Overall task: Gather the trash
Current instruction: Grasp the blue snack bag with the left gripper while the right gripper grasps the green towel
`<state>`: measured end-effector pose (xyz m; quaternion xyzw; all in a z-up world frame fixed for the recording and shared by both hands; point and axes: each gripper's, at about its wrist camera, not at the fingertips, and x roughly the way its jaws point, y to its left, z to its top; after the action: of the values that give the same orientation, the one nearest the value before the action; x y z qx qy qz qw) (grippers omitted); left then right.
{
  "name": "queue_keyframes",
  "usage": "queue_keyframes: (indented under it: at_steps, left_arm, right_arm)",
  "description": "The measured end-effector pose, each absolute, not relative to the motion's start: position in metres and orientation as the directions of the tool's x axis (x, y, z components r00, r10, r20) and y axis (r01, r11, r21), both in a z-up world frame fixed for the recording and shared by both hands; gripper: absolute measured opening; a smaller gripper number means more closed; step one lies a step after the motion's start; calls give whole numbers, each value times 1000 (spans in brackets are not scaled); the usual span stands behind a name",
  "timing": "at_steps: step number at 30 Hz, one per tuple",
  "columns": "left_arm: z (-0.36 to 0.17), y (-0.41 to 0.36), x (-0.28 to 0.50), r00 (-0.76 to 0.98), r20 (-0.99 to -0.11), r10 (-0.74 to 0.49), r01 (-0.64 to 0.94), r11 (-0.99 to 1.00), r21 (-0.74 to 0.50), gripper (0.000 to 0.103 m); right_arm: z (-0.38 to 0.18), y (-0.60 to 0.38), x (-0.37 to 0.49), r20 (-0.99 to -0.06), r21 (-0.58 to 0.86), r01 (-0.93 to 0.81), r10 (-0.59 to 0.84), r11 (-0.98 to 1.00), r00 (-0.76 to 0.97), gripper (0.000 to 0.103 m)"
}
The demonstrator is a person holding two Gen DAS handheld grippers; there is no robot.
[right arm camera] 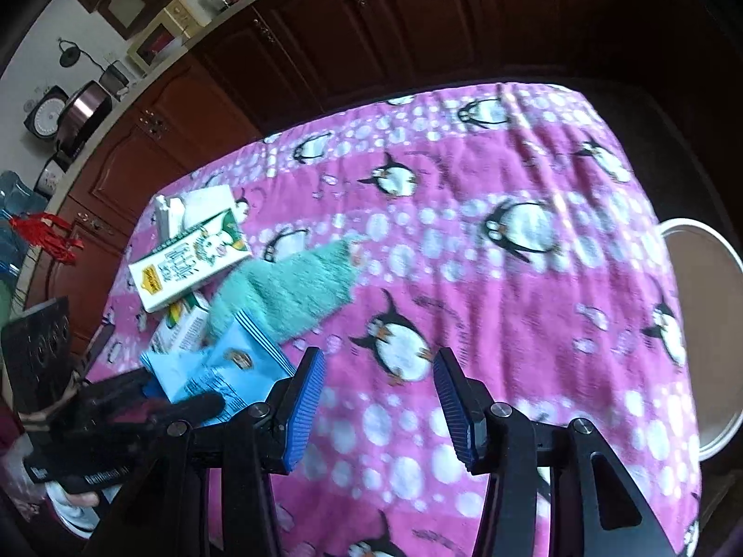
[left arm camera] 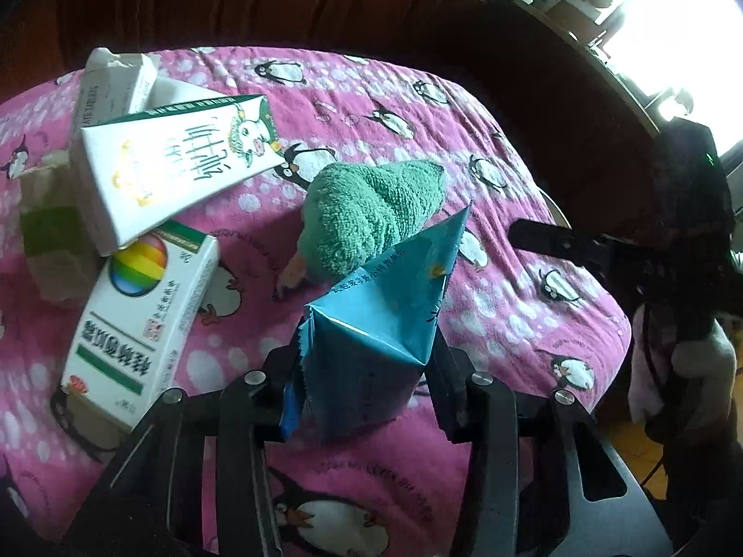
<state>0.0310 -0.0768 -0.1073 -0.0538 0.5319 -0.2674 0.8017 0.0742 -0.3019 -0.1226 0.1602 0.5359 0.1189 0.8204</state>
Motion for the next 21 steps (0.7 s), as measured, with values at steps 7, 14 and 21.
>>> queue_keyframes:
  at_steps: [7,14,21]
  left_arm:
    - [-78,-38,14,344,-802,-488,353,859,-371,40]
    - [-65,2,6,412,-800,-435,274,897,-347,40]
    - [-68,-1,4,421,-801,-425,266,902,-339,40]
  right_arm:
    - [-137,-277,100,-805,508,13,470,861,362,47]
    - [-174,-256,134,-740,655,153,587,740,328,61]
    - [-158,-248,132,-719,642,59,574,764,392,33]
